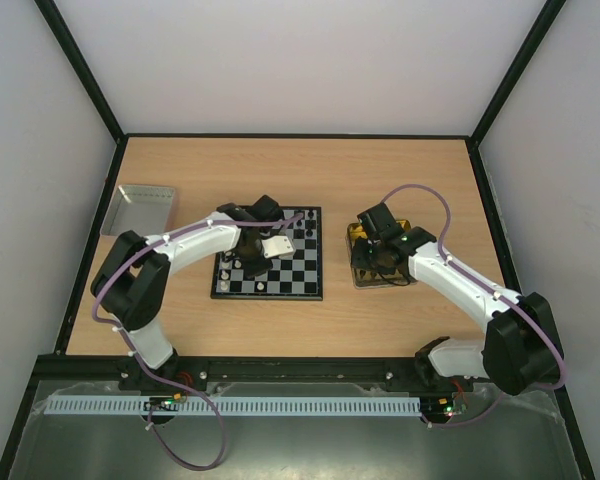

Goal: Set up the chess pieces on the board
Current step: Move the chess piece to the chessboard.

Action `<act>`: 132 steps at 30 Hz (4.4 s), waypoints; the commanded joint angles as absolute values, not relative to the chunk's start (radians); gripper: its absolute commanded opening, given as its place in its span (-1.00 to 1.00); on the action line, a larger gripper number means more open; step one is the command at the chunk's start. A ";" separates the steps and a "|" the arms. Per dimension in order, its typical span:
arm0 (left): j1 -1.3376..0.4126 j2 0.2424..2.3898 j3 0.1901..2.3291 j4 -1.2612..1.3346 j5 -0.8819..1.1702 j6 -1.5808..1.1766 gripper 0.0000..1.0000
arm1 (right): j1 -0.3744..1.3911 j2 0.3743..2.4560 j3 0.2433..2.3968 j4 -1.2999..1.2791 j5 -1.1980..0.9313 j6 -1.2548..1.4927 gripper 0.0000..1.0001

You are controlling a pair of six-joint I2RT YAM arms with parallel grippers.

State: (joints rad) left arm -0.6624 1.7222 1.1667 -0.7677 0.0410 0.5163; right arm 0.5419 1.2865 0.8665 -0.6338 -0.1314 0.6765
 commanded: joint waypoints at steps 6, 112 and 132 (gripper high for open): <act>-0.663 1.743 1.176 -0.750 0.023 0.514 -0.63 | 0.546 1.279 0.859 -0.643 -0.127 0.674 -0.13; -0.547 1.545 1.051 -0.799 -0.048 0.591 -0.53 | 0.546 1.321 0.851 -0.605 -0.164 0.676 -0.11; -0.704 1.569 1.076 -0.812 -0.034 0.536 -0.50 | 0.546 1.317 0.861 -0.625 -0.154 0.667 -0.11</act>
State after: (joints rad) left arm -0.6777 1.5501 1.0500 -0.7845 -0.0364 0.5556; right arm 0.5419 1.3216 0.8600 -0.6151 -0.1661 0.6769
